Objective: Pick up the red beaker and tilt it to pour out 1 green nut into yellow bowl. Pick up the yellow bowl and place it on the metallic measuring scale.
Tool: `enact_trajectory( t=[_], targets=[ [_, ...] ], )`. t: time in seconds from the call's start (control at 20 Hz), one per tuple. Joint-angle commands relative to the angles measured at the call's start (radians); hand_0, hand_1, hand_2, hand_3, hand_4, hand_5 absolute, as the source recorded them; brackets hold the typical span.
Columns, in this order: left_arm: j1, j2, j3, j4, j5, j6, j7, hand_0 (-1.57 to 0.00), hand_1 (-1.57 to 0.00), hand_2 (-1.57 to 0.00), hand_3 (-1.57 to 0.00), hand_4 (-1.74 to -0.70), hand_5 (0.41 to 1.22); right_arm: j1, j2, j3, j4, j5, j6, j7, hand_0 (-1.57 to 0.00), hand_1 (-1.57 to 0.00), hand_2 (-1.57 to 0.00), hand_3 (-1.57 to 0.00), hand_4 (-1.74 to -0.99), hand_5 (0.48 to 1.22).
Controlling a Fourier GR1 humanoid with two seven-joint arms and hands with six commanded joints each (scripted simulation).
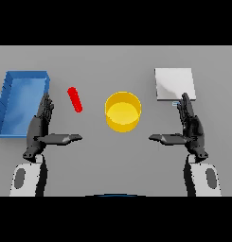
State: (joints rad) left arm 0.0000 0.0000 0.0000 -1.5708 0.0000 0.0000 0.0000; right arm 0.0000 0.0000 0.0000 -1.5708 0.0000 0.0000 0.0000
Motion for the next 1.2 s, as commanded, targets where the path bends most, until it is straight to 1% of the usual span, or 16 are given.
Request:
enact_trajectory(
  t=[0.0,0.25,0.3,0.35,0.4,0.45,0.5,0.55,0.65,0.75,0.8,0.85,0.9,0.95,1.0,1.15],
  targets=[
    [-0.001,-0.001,-0.001,0.0,-0.001,0.002,0.001,0.0,0.0,0.0,0.0,-1.2,0.652,-0.002,0.001,0.0,0.001,0.0,-0.002,0.001,0.0,0.0,0.0,0.0,-1.245,0.681],
    [-0.013,-0.013,-0.009,0.011,-0.009,0.007,0.01,0.0,0.0,0.0,0.0,-1.2,0.652,-0.025,0.011,0.005,0.012,0.012,-0.015,0.015,0.0,0.0,0.0,0.0,-1.245,0.681],
    [0.015,0.012,-0.047,-0.037,-0.061,0.006,0.0,0.0,0.0,0.0,0.0,-1.2,0.652,0.012,-0.03,0.05,-0.029,0.113,-0.033,-0.058,0.0,0.0,0.0,0.0,-1.245,0.681],
    [0.037,0.026,-0.073,-0.071,-0.097,0.007,0.006,0.0,0.0,0.0,0.0,-1.21,0.649,0.045,-0.053,0.079,-0.059,0.174,-0.043,-0.101,0.0,0.0,0.0,0.0,-1.242,0.678],
    [0.065,0.033,-0.094,-0.093,-0.12,0.003,0.003,0.0,0.0,0.0,0.0,-1.21,0.65,0.07,-0.067,0.099,-0.081,0.216,-0.048,-0.117,0.0,0.0,0.0,0.0,-1.239,0.679],
    [0.075,0.042,-0.099,-0.118,-0.129,0.003,0.021,0.0,0.0,0.0,0.0,-1.22,0.654,0.077,-0.067,0.113,-0.097,0.244,-0.059,-0.098,0.0,0.0,0.0,0.0,-1.235,0.679],
    [0.084,0.049,-0.104,-0.138,-0.136,0.004,0.033,0.0,0.0,0.0,0.0,-1.22,0.658,0.087,-0.068,0.126,-0.103,0.262,-0.06,-0.094,0.0,0.0,0.0,0.0,-1.235,0.678],
    [0.087,0.047,-0.114,-0.147,-0.146,0.006,0.05,0.0,0.0,0.0,0.0,-1.22,0.66,0.079,-0.07,0.125,-0.113,0.264,-0.06,-0.078,0.0,0.0,0.0,0.0,-1.235,0.678],
    [0.082,0.052,-0.121,-0.144,-0.15,-0.005,0.057,0.0,0.0,0.0,0.0,-1.23,0.662,0.099,-0.067,0.137,-0.129,0.262,-0.051,-0.093,0.0,0.0,0.0,0.0,-1.245,0.681],
    [0.06,0.056,-0.126,-0.12,-0.155,-0.015,0.071,0.0,0.0,0.0,0.0,-1.25,0.679,0.1,-0.077,0.122,-0.148,0.236,-0.038,-0.084,0.0,0.0,0.0,0.0,-1.254,0.682],
    [0.032,0.041,-0.128,-0.087,-0.156,-0.012,0.087,0.0,0.0,0.0,0.0,-1.28,0.691,0.102,-0.07,0.124,-0.143,0.219,-0.026,-0.091,0.0,0.0,0.0,0.0,-1.265,0.68],
    [0.006,0.041,-0.117,-0.055,-0.148,-0.016,0.077,0.0,0.0,0.0,0.0,-1.3,0.702,0.11,-0.071,0.119,-0.139,0.207,-0.018,-0.098,0.0,0.0,0.0,0.0,-1.275,0.68],
    [-0.023,0.034,-0.115,-0.018,-0.15,-0.015,0.073,0.0,0.0,0.0,0.0,-1.33,0.713,0.097,-0.07,0.115,-0.136,0.202,-0.019,-0.089,0.0,0.0,0.0,0.0,-1.28,0.679],
    [-0.035,0.035,-0.107,0.001,-0.148,-0.015,0.062,0.0,0.0,0.0,0.0,-1.36,0.724,0.102,-0.07,0.116,-0.137,0.199,-0.015,-0.103,0.0,0.0,0.0,0.0,-1.286,0.676],
    [-0.079,0.034,-0.097,0.041,-0.151,-0.009,0.075,0.0,0.0,0.0,0.0,-1.37,0.732,0.1,-0.066,0.12,-0.14,0.202,-0.017,-0.097,0.0,0.0,0.0,0.0,-1.296,0.677],
    [-0.137,0.031,-0.079,0.14,-0.158,-0.002,0.049,0.0,0.0,0.0,0.0,-1.38,0.739,0.105,-0.061,0.118,-0.145,0.198,-0.02,-0.096,0.0,0.0,0.0,0.0,-1.312,0.681]
  ],
)
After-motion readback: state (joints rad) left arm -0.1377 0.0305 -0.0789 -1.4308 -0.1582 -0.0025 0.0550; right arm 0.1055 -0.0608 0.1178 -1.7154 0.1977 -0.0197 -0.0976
